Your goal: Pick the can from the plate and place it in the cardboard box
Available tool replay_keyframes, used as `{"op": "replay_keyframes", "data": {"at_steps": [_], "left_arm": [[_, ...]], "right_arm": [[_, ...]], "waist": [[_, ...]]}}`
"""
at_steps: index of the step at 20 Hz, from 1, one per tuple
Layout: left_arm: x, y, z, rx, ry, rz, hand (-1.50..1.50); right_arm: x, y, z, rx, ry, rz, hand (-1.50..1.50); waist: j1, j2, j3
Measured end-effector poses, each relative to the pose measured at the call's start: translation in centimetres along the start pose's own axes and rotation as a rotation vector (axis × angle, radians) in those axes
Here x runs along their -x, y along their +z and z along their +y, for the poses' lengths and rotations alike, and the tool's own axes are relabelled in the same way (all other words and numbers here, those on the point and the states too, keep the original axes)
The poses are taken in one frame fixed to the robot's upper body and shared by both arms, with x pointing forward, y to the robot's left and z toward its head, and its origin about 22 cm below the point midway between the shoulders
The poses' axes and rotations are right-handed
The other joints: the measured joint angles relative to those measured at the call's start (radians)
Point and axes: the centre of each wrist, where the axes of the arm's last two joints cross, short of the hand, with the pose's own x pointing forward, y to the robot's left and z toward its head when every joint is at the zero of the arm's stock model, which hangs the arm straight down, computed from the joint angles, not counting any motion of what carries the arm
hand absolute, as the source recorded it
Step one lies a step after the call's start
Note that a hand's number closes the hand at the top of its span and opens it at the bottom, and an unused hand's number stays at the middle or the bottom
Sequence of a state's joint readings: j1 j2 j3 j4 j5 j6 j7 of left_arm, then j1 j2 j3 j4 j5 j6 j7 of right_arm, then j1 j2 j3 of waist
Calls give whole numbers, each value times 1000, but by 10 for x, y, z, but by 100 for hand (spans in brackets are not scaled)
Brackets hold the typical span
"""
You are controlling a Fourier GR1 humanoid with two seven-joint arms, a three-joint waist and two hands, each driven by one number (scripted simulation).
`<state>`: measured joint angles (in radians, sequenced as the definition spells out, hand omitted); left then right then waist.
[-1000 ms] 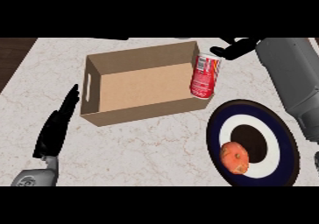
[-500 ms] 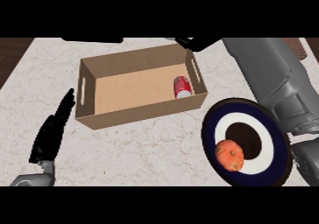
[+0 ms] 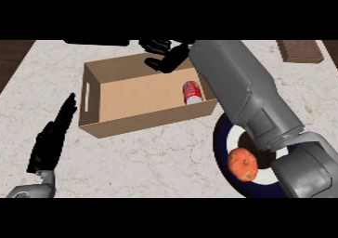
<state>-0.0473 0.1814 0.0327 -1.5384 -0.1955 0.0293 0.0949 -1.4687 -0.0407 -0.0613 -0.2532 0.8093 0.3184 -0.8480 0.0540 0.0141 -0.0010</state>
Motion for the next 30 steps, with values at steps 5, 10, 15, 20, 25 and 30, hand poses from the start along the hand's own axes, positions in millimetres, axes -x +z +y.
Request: {"op": "replay_keyframes", "data": {"at_steps": [5, 10, 15, 20, 25, 30], "left_arm": [[-6, -5, -7, 19, -5, -2, 0], [-6, -9, -5, 42, -4, -13, 0], [-9, -10, -11, 59, -7, -23, 0], [-12, -14, -19, 72, -10, -32, 0], [-9, -14, -18, 67, -12, -31, 0], [-12, -14, -14, 48, -10, -37, 0]], "right_arm": [[5, -6, 23, -73, 7, 38, 150], [15, 2, 44, -109, -37, 117, -150], [23, 10, 59, -104, -93, 141, -150], [27, 16, 64, 10, -238, 140, -150], [28, 17, 59, 183, -428, 147, -150], [27, 19, 44, 298, -608, 142, -150]], "waist": [[17, 1, 0], [43, 3, -1], [64, 5, -1], [78, 10, -1], [76, 14, 0], [58, 19, 0]]}}
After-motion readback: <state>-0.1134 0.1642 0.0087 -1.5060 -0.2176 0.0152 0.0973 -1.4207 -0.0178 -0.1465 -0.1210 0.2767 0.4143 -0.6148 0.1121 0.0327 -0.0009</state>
